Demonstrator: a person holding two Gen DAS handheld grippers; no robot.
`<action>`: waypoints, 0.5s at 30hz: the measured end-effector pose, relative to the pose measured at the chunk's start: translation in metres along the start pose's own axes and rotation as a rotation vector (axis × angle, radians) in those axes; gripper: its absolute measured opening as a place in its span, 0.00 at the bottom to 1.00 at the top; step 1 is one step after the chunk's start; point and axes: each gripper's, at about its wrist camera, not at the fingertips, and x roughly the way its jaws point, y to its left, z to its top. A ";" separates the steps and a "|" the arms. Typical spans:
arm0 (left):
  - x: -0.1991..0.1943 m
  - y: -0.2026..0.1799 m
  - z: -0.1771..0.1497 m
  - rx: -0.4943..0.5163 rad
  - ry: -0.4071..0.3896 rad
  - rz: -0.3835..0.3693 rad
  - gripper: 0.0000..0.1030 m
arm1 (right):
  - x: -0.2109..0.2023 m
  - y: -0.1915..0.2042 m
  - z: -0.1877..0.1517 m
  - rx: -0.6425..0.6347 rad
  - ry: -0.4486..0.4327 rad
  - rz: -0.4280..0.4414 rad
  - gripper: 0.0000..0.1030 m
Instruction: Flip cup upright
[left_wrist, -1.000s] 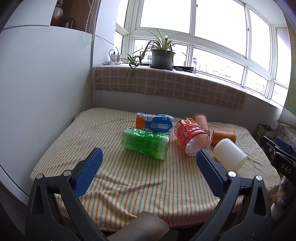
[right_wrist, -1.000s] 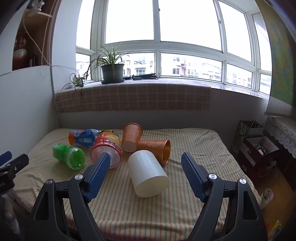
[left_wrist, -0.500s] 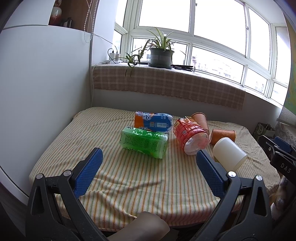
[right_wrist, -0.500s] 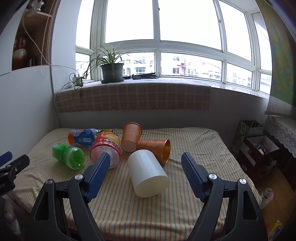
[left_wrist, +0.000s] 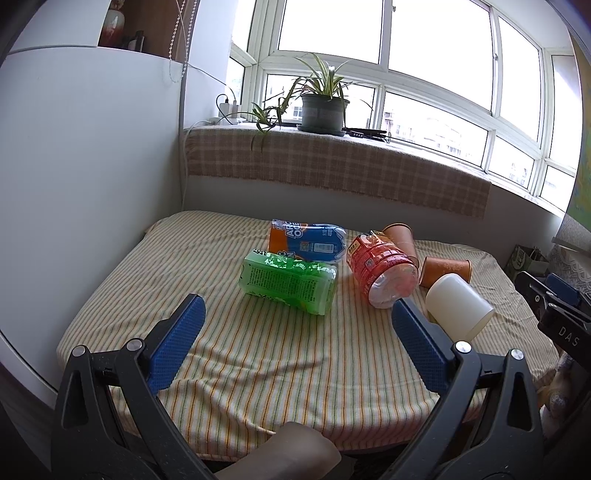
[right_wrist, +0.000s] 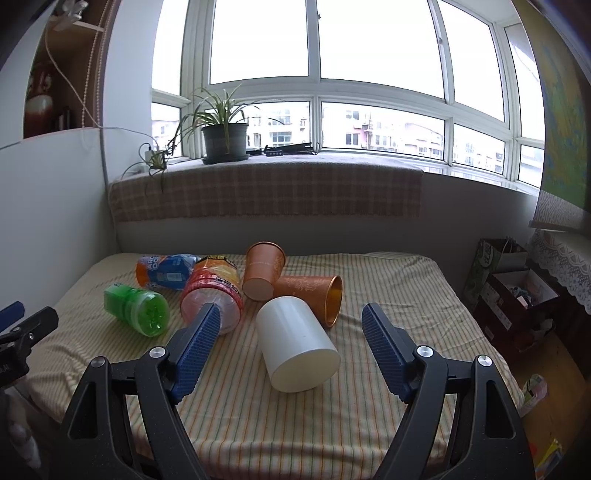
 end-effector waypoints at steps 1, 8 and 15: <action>0.000 0.000 0.000 0.001 0.001 0.000 0.99 | 0.000 0.000 0.000 0.000 0.000 0.000 0.77; 0.002 -0.001 -0.001 0.000 0.001 0.000 0.99 | 0.000 0.000 0.000 -0.001 0.001 0.001 0.77; 0.001 0.000 0.000 -0.001 0.002 -0.001 0.99 | 0.000 0.000 0.000 -0.001 0.002 0.001 0.77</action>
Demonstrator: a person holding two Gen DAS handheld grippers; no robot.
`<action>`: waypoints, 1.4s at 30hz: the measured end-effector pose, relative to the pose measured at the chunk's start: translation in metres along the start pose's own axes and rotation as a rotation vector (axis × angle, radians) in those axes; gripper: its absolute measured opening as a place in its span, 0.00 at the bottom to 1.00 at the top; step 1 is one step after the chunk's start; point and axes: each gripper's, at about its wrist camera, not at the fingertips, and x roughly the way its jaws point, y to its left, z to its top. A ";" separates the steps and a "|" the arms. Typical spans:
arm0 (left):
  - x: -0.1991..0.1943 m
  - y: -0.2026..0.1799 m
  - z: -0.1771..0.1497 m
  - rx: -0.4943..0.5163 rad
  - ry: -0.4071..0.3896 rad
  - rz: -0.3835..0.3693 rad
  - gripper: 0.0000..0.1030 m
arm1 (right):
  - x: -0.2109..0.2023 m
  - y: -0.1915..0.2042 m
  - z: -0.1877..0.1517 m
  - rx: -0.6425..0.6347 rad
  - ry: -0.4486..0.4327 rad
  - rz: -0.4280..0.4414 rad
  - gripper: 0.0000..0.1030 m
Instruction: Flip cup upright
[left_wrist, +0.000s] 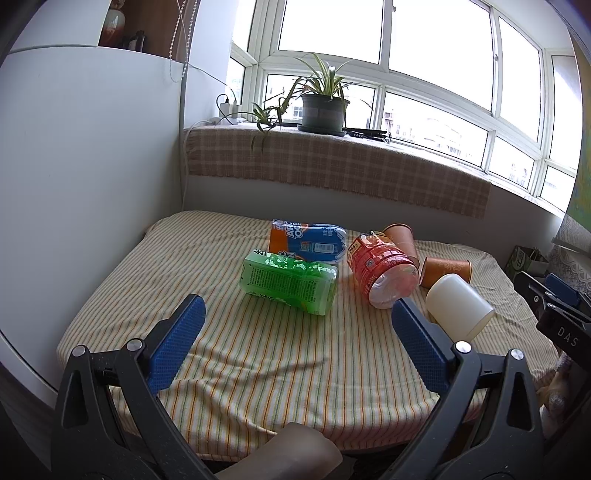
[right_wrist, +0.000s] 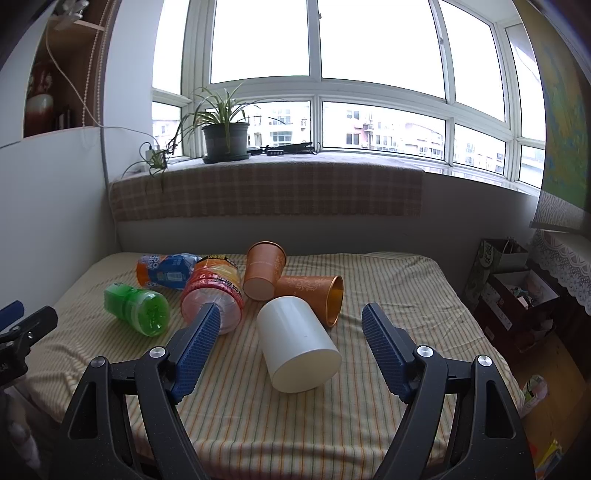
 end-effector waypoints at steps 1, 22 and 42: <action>0.000 0.000 0.000 -0.001 0.000 -0.001 0.99 | 0.001 0.000 0.000 0.000 0.001 0.001 0.77; 0.005 0.009 -0.004 -0.015 0.005 0.009 0.99 | 0.013 0.014 0.008 -0.036 0.018 0.028 0.77; 0.009 0.053 -0.002 -0.055 0.038 0.080 0.99 | 0.097 0.091 0.051 -0.318 0.157 0.319 0.77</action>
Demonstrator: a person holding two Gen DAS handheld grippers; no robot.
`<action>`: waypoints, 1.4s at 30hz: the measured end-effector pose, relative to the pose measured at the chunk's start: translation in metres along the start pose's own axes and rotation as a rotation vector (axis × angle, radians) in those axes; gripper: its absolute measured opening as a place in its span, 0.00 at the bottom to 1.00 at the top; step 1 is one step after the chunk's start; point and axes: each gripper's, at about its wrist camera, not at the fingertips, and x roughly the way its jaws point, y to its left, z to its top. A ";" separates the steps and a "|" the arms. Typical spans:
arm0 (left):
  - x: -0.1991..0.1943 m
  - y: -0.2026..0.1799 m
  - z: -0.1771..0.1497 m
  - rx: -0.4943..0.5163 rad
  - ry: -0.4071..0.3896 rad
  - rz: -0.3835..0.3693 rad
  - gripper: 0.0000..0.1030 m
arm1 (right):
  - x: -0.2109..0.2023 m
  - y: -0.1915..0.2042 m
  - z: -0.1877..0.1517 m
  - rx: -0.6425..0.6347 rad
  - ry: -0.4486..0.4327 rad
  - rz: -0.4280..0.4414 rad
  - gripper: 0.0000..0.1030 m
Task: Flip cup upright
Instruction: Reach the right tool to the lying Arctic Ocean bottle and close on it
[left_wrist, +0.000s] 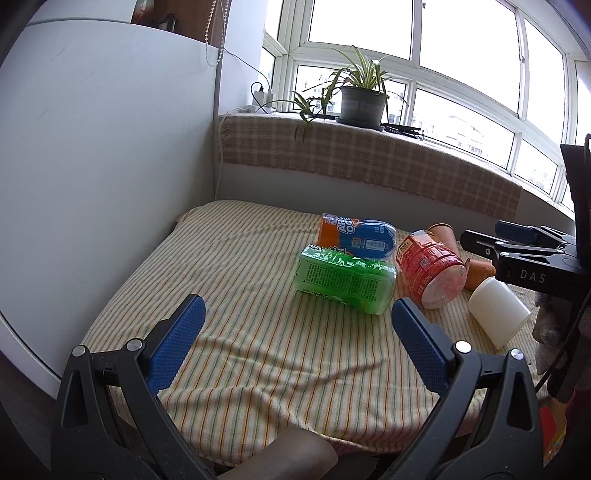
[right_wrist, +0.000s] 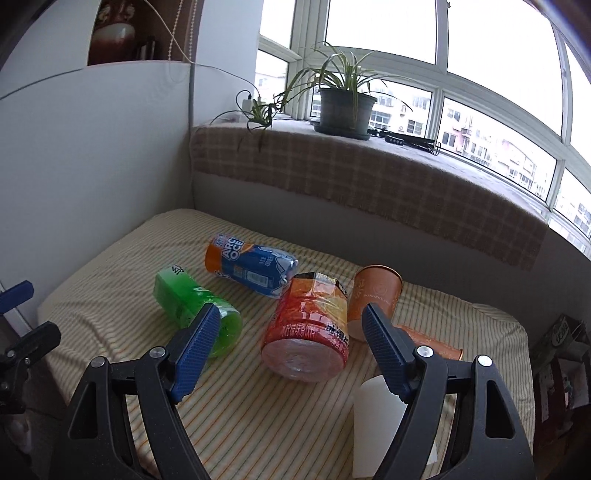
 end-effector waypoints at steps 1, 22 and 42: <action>0.000 0.003 -0.001 -0.004 0.006 0.004 0.99 | 0.009 0.002 0.005 -0.027 0.016 0.023 0.77; 0.003 0.050 -0.006 -0.089 0.064 0.054 0.99 | 0.188 0.053 0.061 -0.539 0.459 0.185 0.77; 0.007 0.066 -0.007 -0.129 0.074 0.075 0.99 | 0.258 0.071 0.056 -0.660 0.587 0.105 0.73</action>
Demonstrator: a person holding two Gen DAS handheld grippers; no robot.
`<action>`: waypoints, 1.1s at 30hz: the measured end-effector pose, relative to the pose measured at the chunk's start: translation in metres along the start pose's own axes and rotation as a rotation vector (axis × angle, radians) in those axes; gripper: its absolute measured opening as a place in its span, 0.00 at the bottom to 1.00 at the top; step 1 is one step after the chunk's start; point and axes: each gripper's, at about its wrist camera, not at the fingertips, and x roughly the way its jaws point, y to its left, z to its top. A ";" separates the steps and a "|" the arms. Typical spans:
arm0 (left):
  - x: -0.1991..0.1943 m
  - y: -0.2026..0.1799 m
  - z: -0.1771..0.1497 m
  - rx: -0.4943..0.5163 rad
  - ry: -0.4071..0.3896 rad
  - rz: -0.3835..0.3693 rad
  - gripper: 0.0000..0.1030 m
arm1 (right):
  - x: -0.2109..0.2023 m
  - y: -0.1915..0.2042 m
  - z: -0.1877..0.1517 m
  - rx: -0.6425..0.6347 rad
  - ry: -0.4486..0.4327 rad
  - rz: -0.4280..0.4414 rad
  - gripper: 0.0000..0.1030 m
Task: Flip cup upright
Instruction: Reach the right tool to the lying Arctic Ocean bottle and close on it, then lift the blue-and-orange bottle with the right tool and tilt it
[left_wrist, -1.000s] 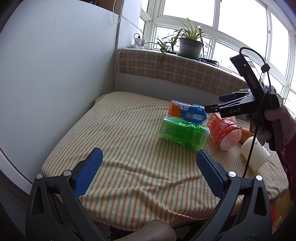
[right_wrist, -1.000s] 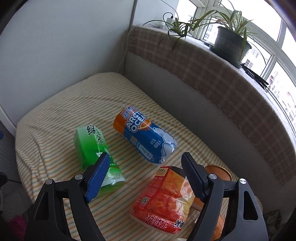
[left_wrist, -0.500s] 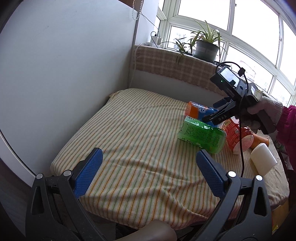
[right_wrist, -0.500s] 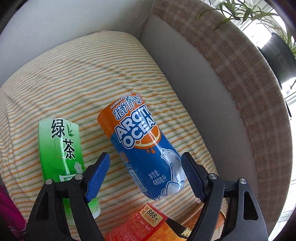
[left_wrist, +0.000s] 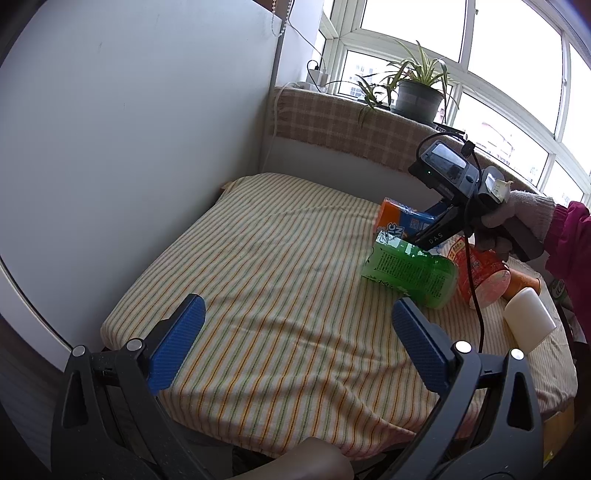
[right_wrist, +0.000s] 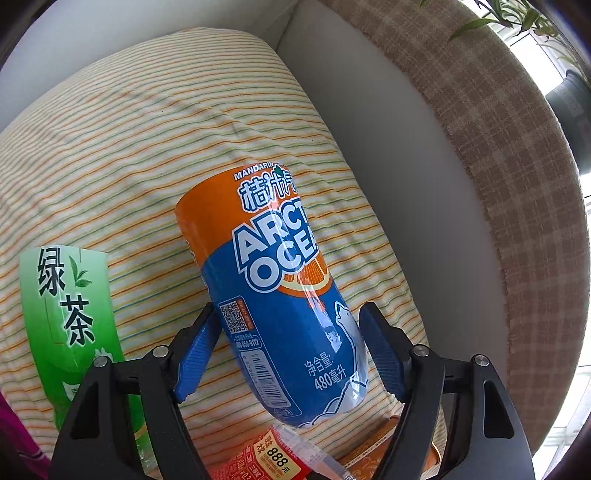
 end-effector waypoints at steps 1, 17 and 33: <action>0.000 0.000 0.000 -0.001 0.000 0.002 0.99 | 0.001 0.000 0.001 -0.003 0.002 -0.006 0.72; -0.006 0.006 0.003 -0.005 -0.023 0.004 0.99 | -0.048 0.008 -0.011 0.042 -0.106 -0.050 0.70; -0.033 -0.012 0.006 0.029 -0.074 -0.026 0.99 | -0.153 0.014 -0.097 0.314 -0.367 0.084 0.70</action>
